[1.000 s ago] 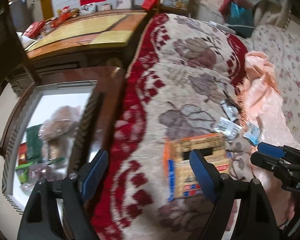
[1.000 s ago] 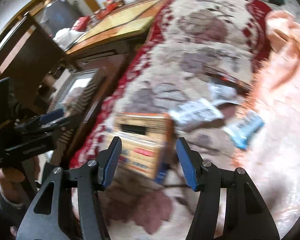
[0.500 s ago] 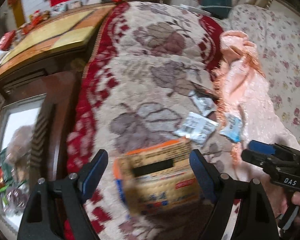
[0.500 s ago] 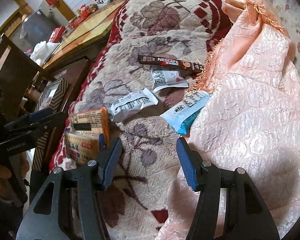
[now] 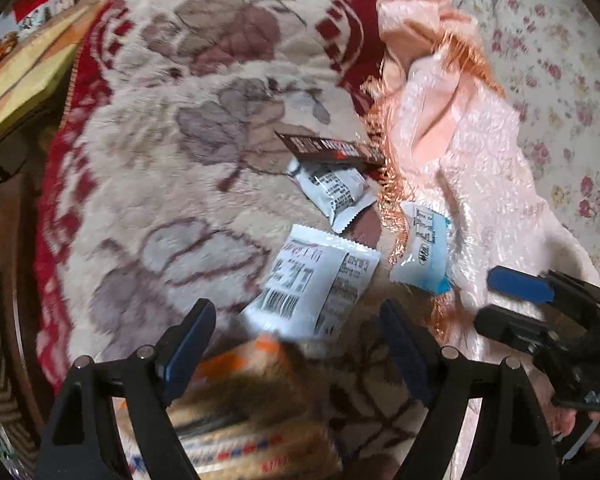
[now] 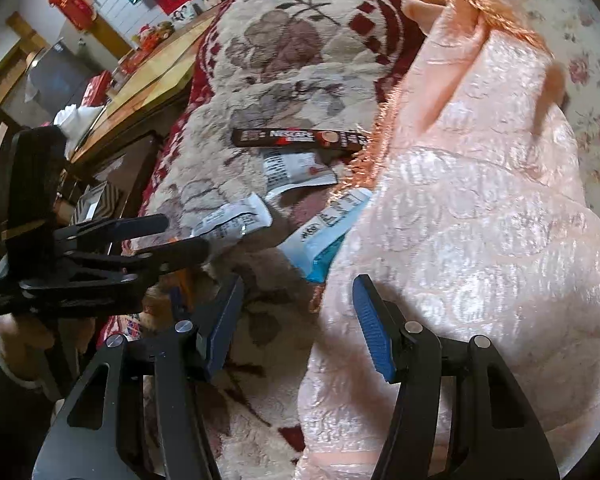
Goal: Organize snacks
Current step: 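Move both grippers back over the snacks on the blanket, then grasp the white wrapper with the left gripper while the right grasps the blue packet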
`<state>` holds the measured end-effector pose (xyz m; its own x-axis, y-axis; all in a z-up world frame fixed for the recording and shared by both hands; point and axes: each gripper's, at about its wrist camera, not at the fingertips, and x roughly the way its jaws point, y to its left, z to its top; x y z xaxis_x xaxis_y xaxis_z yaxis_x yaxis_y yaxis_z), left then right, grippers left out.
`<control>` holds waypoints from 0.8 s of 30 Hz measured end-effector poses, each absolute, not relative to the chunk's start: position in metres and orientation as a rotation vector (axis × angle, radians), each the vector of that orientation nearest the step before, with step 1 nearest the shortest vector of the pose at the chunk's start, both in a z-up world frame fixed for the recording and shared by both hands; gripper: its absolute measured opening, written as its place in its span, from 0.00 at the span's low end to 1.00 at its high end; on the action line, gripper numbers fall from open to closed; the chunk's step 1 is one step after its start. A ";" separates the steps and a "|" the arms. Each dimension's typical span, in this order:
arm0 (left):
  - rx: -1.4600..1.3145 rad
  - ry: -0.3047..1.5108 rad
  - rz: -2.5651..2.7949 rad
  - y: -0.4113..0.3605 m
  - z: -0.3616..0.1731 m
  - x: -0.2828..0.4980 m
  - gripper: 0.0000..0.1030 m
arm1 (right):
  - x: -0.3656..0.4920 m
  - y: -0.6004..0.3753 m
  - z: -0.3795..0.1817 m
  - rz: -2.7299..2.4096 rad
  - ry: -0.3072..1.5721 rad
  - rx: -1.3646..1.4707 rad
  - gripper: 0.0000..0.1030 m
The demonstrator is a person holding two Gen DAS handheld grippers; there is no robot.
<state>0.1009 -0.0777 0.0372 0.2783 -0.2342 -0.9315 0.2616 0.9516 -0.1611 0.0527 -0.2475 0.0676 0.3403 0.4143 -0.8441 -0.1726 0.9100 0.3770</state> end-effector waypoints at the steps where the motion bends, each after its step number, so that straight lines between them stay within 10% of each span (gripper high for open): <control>1: 0.027 1.256 -0.335 -0.080 0.034 0.105 0.83 | 0.054 -0.249 0.067 0.385 1.167 0.240 0.55; 12: 0.074 1.280 -0.305 -0.085 0.019 0.126 0.54 | 0.077 -0.250 0.080 0.421 1.100 0.403 0.55; 24: 0.004 1.264 -0.355 -0.057 0.028 0.121 0.49 | 0.099 -0.240 0.038 0.272 1.237 0.396 0.55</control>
